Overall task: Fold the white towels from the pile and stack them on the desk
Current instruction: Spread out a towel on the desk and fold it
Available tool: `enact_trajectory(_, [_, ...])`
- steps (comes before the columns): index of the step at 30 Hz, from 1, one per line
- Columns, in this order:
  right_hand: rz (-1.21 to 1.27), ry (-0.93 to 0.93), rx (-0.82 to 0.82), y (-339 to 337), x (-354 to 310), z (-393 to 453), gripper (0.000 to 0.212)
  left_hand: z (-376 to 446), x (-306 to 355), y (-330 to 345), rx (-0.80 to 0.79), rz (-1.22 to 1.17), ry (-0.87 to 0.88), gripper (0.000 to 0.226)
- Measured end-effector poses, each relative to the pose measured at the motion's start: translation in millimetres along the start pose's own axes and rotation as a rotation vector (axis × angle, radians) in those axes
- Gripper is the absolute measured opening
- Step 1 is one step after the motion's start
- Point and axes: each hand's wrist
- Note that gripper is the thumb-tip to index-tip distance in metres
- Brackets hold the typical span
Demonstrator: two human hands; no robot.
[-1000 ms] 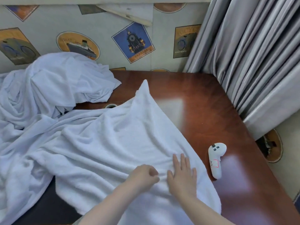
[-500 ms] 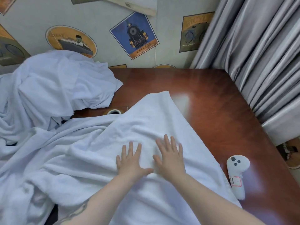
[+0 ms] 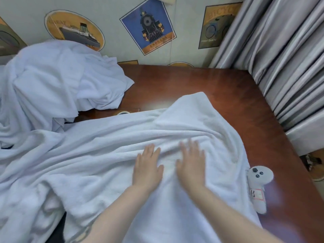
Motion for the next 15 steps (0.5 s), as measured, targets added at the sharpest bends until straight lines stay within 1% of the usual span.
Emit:
enact_trajectory(2, [-0.026,-0.325,-0.017,33,-38,-65,0.067,-35,-23,8,0.093,-0.087,-0.089,0.059])
enact_trajectory(3, [-0.06,-0.421,-0.057,43,-43,-91,0.071,-52,-32,10,0.11,-0.122,-0.121,0.057])
enact_trajectory(4, [-0.082,-0.484,-0.106,51,-39,-107,0.074,-68,-39,12,0.097,-0.124,-0.138,0.056])
enact_trajectory(5, [-0.1,-0.535,-0.135,53,-27,-108,0.072,-80,-44,13,0.072,-0.104,-0.139,0.055])
enact_trajectory(6, [-0.128,-0.559,-0.098,51,-11,-101,0.067,-91,-48,14,0.05,-0.08,-0.129,0.056])
enact_trajectory(8, [-0.176,-0.466,-0.037,41,29,-72,0.062,-105,-51,14,0.044,-0.045,-0.131,0.061])
enact_trajectory(9, [-0.207,-0.398,-0.063,36,46,-54,0.062,-110,-50,13,0.051,-0.029,-0.145,0.063])
enact_trajectory(12, [-0.222,-0.168,-0.235,15,78,-18,0.069,-122,-44,12,0.063,0.024,-0.179,0.075])
enact_trajectory(13, [-0.191,-0.1,-0.224,6,74,-13,0.069,-127,-43,12,0.065,0.014,-0.185,0.078])
enact_trajectory(15, [-0.087,-0.014,-0.1,0,45,-18,0.061,-142,-43,12,0.062,-0.027,-0.208,0.079])
Point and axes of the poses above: each hand's wrist, its own z-axis towards the middle knuckle, its own y-axis out of the palm, x = y × z, and after that the axes turned 4 degrees about -z, right-handed
